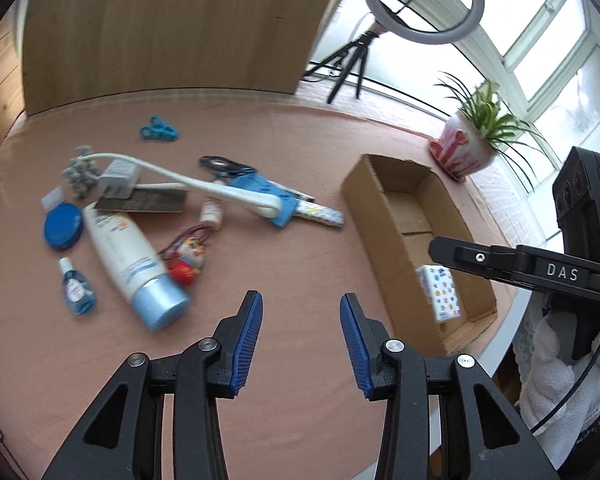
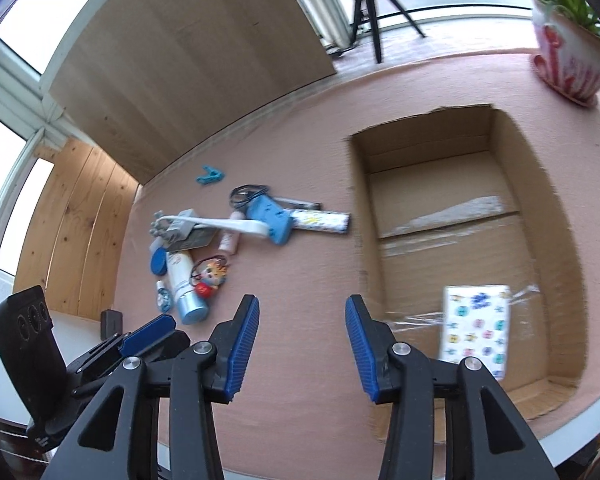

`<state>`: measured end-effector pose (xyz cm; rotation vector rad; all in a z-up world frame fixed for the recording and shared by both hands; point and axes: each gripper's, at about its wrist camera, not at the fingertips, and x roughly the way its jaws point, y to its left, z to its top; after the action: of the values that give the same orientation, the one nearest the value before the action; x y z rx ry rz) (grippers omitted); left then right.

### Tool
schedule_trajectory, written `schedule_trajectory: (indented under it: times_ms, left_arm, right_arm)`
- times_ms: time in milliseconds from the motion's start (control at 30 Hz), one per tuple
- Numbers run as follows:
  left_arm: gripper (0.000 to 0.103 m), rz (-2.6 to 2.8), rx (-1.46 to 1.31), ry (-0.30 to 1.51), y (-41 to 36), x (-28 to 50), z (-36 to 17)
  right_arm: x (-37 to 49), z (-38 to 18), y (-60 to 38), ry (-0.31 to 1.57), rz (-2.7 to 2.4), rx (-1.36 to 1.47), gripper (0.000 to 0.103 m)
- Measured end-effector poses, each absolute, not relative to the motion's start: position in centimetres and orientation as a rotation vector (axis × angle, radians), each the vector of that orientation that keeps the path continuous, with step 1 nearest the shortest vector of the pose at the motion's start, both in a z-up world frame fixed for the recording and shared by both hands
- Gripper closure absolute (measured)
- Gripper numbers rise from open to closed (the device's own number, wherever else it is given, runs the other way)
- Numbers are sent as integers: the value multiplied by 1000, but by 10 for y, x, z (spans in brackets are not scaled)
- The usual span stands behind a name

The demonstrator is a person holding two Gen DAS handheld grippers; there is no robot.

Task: Organize objects
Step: 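Grasp the rubber band with the right gripper while the left gripper approaches the eye-drop bottle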

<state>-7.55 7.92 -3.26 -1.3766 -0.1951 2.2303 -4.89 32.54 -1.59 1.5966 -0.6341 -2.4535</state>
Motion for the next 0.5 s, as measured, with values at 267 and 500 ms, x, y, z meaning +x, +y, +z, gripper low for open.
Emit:
schedule_trajectory:
  times_ms: [267, 500]
  left_arm:
    - [59, 2405, -1519, -277, -23, -94, -63]
    - [49, 2428, -1597, -291, -48, -107, -81]
  right_arm:
    - [-84, -31, 257, -590, -2348, 1591, 61]
    - [-119, -60, 203, -600, -2208, 1655, 59]
